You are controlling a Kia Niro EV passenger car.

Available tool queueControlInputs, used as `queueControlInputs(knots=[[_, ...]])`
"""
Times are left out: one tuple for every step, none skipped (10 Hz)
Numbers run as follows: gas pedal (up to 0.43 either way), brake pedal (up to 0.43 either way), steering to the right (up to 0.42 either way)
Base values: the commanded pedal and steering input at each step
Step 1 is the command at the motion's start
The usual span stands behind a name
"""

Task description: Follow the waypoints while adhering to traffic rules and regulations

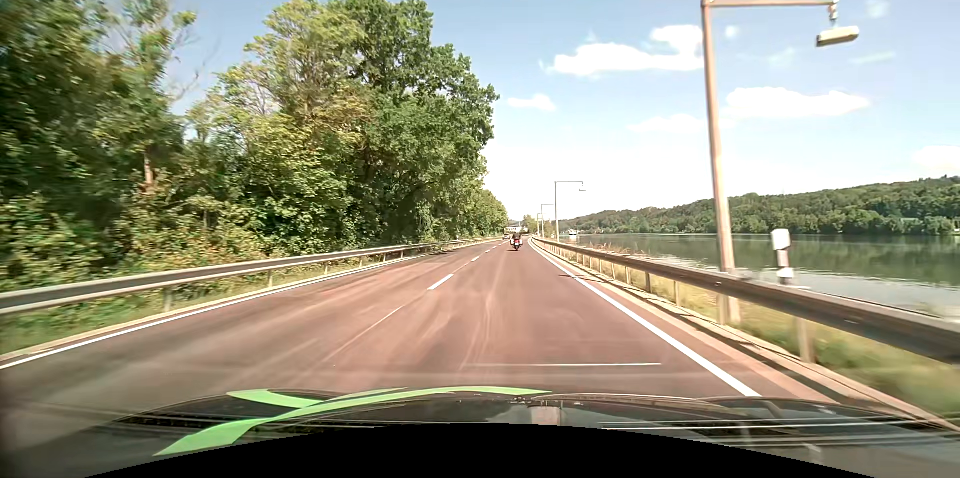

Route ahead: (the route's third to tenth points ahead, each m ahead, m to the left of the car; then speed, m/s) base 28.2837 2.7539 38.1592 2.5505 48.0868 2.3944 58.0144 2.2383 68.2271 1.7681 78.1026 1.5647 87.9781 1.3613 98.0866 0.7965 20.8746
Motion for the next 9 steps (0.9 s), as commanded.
queueControlInputs(knots=[[0.209, 0.0, 0.001], [0.209, 0.0, 0.002], [0.209, 0.0, 0.004], [0.209, 0.0, 0.004], [0.209, 0.0, 0.004], [0.209, 0.0, 0.004], [0.209, 0.0, 0.004], [0.209, 0.0, 0.004], [0.22, 0.0, 0.004]])
